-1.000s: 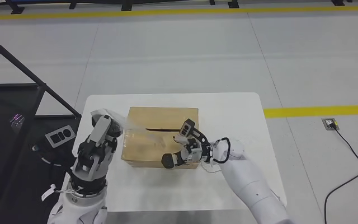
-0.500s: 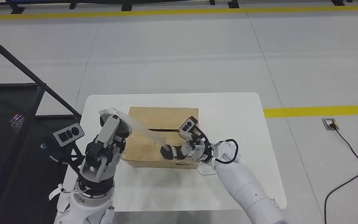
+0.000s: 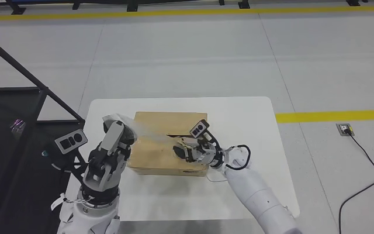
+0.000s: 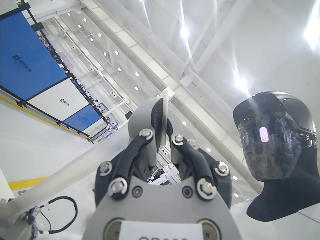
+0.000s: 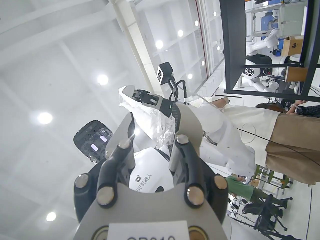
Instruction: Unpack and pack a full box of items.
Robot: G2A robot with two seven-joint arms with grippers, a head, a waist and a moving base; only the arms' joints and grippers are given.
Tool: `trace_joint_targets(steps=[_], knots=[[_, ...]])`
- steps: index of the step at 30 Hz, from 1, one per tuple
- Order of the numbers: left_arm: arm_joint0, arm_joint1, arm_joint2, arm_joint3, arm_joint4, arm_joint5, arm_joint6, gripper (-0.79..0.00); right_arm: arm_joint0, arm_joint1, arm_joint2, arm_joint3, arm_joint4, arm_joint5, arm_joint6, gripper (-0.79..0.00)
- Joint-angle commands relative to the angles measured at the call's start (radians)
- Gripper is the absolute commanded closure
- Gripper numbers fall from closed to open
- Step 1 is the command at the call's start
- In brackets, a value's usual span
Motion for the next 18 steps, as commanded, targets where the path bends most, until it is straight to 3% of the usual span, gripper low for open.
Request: trace_joint_targets(steps=[1, 4, 18], knots=[[0.006, 0.000, -0.008, 0.004, 0.002, -0.003, -0.002, 0.000, 0.003, 0.003, 0.006, 0.002, 0.000, -0.016, 0.000, -0.172], [0.018, 0.002, -0.028, 0.015, 0.007, -0.005, -0.005, 0.000, 0.009, 0.009, 0.021, 0.009, -0.009, -0.056, 0.000, -0.006], [0.098, 0.011, -0.165, 0.103, -0.018, -0.004, -0.033, 0.000, -0.030, 0.050, 0.091, -0.128, -0.278, -0.314, -0.251, 0.000]])
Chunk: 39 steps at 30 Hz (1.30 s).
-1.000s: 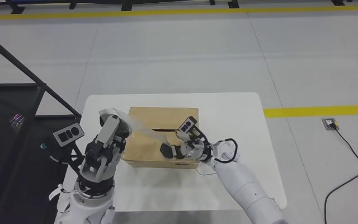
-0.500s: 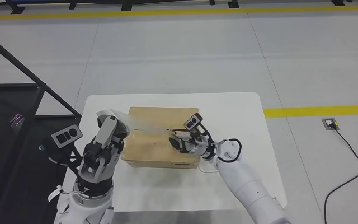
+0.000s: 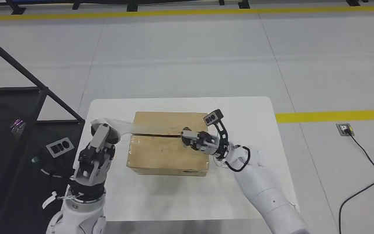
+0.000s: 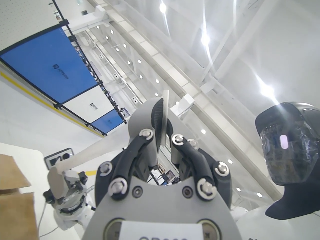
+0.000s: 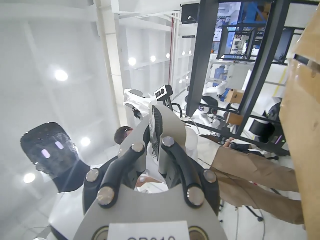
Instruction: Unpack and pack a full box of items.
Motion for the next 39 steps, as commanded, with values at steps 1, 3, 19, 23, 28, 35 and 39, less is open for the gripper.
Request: trace_joint_targets(steps=[1, 3, 19, 23, 28, 35, 39], knots=[[0.010, 0.002, -0.021, 0.022, -0.001, 0.007, -0.007, 0.000, -0.012, 0.006, 0.010, -0.027, -0.036, -0.017, -0.037, 0.000], [0.019, 0.004, -0.044, 0.046, 0.001, 0.016, -0.013, 0.000, -0.028, 0.015, 0.020, -0.061, -0.092, -0.033, -0.085, 0.000], [-0.025, 0.011, -0.068, 0.255, 0.038, 0.110, -0.035, 0.000, -0.216, 0.066, 0.055, -0.413, -0.612, 0.000, -0.490, 0.000], [-0.044, 0.009, -0.048, 0.283, 0.020, 0.120, -0.027, 0.000, -0.244, 0.072, 0.060, -0.453, -0.718, -0.007, -0.580, 0.000], [-0.058, 0.010, -0.036, 0.314, 0.044, 0.141, -0.029, 0.000, -0.252, 0.076, 0.057, -0.482, -0.807, 0.055, -0.658, 0.000], [-0.071, 0.009, -0.024, 0.358, 0.144, 0.209, 0.036, 0.000, -0.227, 0.073, 0.040, -0.481, -0.864, 0.222, -0.719, 0.000], [-0.077, 0.010, -0.015, 0.380, 0.183, 0.244, 0.046, 0.000, -0.218, 0.070, 0.019, -0.487, -0.907, 0.296, -0.754, 0.000]])
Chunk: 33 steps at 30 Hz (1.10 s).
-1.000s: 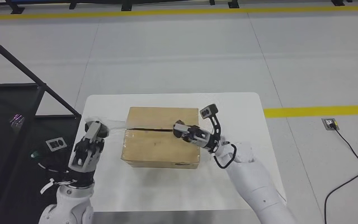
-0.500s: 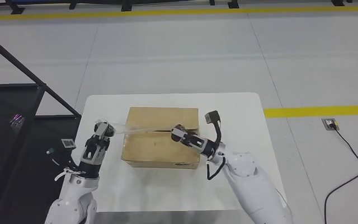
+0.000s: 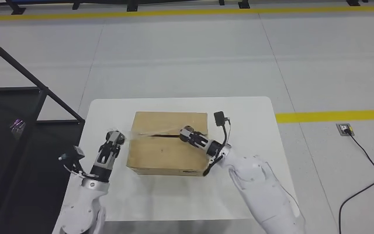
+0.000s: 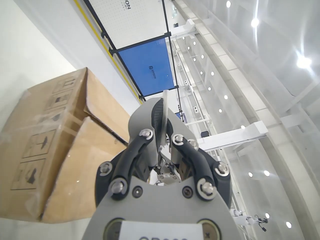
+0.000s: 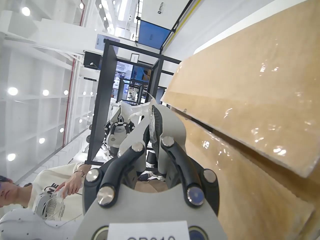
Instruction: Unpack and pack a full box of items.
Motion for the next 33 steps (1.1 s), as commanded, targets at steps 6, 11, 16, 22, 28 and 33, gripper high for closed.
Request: trace_joint_targets(steps=[6, 11, 16, 22, 28, 33], knots=[[-0.027, -0.001, 0.019, 0.052, 0.051, 0.039, 0.025, 0.000, -0.017, 0.000, -0.005, -0.013, -0.031, 0.063, -0.051, 0.000], [-0.055, -0.003, 0.038, 0.085, 0.068, 0.057, 0.043, 0.000, -0.055, 0.002, 0.002, -0.032, -0.053, 0.061, -0.115, 0.000], [-0.073, -0.004, 0.047, 0.105, 0.076, 0.064, 0.037, -0.022, -0.076, 0.005, 0.011, -0.041, -0.053, 0.052, -0.125, 0.000], [-0.079, -0.003, 0.047, 0.113, 0.077, 0.067, 0.033, -0.231, -0.098, 0.008, 0.015, -0.063, -0.062, 0.050, -0.133, 0.000], [-0.077, -0.002, 0.037, 0.115, 0.074, 0.064, 0.036, -0.274, -0.123, 0.011, 0.023, -0.089, -0.075, 0.056, -0.153, 0.000], [-0.075, -0.001, 0.028, 0.115, 0.072, 0.062, 0.037, -0.262, -0.139, 0.014, 0.031, -0.099, -0.072, 0.049, -0.160, 0.000]])
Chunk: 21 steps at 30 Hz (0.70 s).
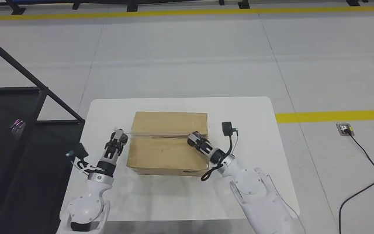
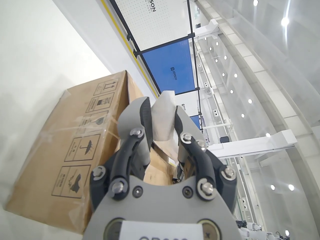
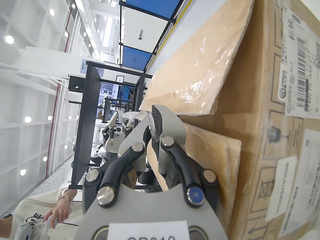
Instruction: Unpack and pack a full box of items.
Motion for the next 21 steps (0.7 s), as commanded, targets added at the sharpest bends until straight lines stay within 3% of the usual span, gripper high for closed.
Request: trace_joint_targets(steps=[1, 21], knots=[[0.001, 0.000, -0.003, 0.000, -0.002, 0.000, 0.000, -0.262, -0.007, 0.001, 0.002, -0.005, 0.001, -0.003, -0.001, 0.000], [0.029, 0.005, -0.042, 0.006, -0.010, -0.015, -0.003, -0.240, -0.041, 0.005, 0.019, -0.061, 0.032, 0.091, -0.015, 0.000]])
